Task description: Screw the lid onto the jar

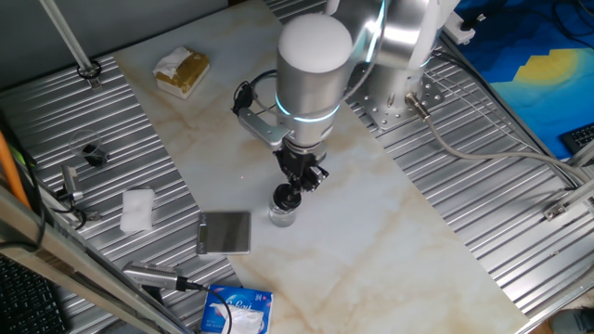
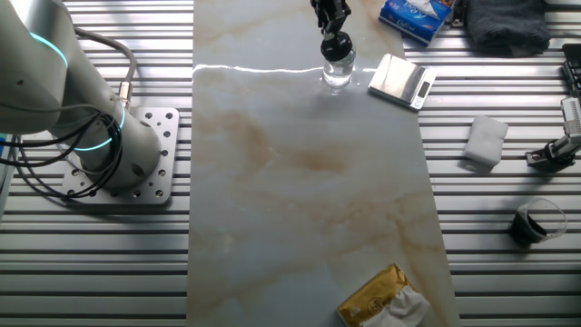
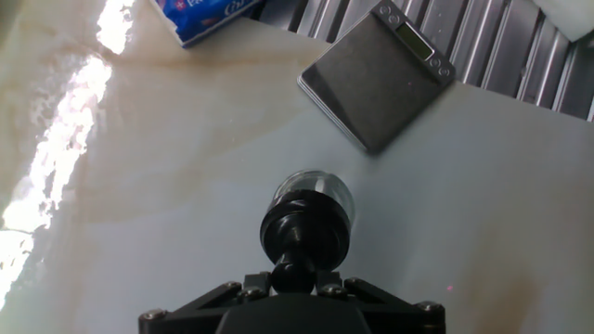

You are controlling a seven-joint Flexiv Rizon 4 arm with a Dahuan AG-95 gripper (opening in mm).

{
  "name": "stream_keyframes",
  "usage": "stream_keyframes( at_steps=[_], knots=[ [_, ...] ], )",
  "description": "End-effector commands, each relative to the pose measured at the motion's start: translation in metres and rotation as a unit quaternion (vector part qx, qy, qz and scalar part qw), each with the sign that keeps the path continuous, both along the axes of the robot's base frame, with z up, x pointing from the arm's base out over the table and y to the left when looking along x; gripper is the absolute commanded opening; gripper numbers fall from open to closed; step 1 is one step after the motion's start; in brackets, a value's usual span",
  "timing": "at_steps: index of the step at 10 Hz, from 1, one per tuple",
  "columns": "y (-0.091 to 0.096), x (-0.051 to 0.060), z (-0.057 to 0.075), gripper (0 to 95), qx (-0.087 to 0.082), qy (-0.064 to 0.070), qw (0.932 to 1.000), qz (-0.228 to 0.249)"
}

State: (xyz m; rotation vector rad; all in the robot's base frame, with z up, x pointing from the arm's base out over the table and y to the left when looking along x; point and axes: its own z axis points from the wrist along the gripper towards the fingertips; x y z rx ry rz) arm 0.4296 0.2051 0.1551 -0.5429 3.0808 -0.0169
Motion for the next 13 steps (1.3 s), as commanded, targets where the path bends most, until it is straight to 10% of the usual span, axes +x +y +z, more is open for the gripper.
stream_keyframes(
  at_steps=[1, 13],
  knots=[
    [0.000, 0.000, 0.000, 0.0, 0.000, 0.008, 1.0000, 0.001],
    [-0.006, 0.015, 0.000, 0.0, -0.003, 0.095, 0.9955, 0.009]
  ],
)
